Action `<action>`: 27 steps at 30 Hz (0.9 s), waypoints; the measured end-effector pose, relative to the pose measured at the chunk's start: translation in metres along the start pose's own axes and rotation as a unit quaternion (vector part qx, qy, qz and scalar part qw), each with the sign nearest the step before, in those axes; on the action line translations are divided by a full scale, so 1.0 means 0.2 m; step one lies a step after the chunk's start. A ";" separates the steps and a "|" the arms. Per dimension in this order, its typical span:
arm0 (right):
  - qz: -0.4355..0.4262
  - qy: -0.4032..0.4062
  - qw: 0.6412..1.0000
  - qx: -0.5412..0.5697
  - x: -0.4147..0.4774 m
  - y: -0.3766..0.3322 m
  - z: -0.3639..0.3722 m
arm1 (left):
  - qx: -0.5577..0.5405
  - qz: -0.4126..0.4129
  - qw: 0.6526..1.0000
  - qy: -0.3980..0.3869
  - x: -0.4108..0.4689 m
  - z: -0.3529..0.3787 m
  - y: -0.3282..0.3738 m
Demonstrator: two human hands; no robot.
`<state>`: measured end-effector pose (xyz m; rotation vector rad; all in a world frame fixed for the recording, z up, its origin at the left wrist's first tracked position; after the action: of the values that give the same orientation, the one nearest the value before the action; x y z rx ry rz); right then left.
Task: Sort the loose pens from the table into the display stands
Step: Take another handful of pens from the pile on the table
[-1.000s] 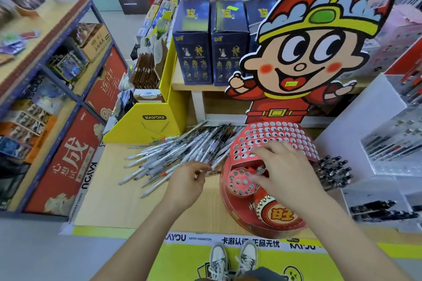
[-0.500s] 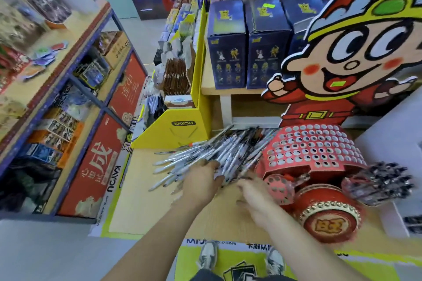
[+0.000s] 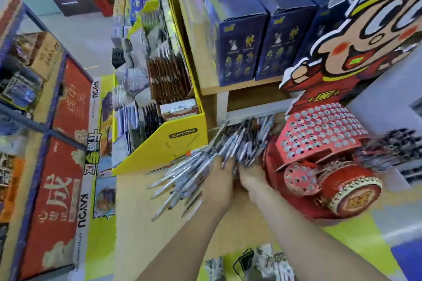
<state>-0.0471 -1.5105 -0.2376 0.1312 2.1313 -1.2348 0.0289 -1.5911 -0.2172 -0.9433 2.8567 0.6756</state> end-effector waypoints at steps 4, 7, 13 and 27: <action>0.018 -0.015 1.000 0.015 -0.04 0.06 0.02 | -0.004 0.024 0.999 -0.029 -0.04 0.04 -0.08; 0.081 -0.058 0.994 0.052 -0.09 0.17 0.06 | -0.014 0.032 0.999 -0.031 -0.09 0.01 -0.12; 0.164 -0.107 0.967 0.162 -0.16 0.30 0.10 | -0.064 0.017 0.996 -0.057 -0.15 -0.02 -0.22; 0.243 -0.046 0.918 0.310 -0.25 0.39 0.06 | 0.028 -0.073 0.996 -0.038 -0.29 -0.13 -0.41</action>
<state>0.0273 -1.4660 -0.2694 0.8078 1.4265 -1.5099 0.1265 -1.6293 -0.2145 -1.0812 2.6929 0.6012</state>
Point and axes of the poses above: each hand's wrist, its own x-axis towards the middle knuckle, its own z-axis out of the palm, y = z × x, the point moved 8 cm from there along x, towards the middle knuckle, and after that the axes turned 5 degrees about x, right-handed, at the moved point
